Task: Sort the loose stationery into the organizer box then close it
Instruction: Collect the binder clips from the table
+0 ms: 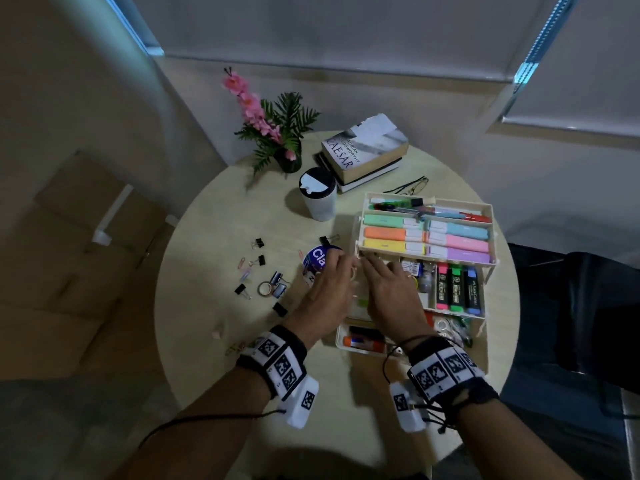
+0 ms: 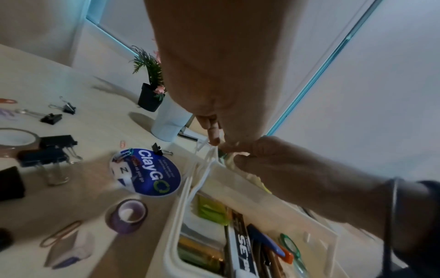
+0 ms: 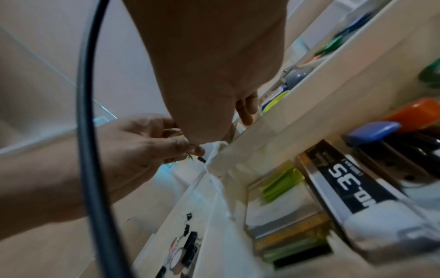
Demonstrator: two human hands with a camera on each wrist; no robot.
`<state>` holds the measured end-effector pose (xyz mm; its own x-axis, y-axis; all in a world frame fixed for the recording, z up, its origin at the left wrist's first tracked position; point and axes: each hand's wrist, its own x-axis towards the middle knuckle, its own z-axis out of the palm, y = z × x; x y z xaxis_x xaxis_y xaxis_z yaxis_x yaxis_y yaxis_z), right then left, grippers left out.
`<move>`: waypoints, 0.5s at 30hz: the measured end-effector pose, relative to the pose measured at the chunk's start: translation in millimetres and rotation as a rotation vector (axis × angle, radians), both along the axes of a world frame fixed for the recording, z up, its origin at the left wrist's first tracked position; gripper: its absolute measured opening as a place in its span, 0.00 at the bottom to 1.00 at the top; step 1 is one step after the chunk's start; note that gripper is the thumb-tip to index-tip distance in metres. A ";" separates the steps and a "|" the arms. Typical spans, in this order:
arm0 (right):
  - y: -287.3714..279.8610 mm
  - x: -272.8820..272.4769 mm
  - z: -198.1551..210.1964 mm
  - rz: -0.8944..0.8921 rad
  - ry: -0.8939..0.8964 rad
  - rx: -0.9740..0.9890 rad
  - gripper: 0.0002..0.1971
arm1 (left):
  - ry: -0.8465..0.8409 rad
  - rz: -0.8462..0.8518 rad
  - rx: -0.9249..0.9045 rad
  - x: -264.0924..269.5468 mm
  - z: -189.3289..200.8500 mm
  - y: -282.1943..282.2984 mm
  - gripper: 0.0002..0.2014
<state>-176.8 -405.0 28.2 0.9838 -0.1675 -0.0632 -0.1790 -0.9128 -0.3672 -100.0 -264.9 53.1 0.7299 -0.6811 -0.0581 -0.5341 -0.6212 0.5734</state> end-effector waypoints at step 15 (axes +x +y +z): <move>55.8 -48.2 20.1 -0.090 -0.164 0.046 0.13 | -0.177 -0.054 -0.116 8.6 -21.8 28.9 0.11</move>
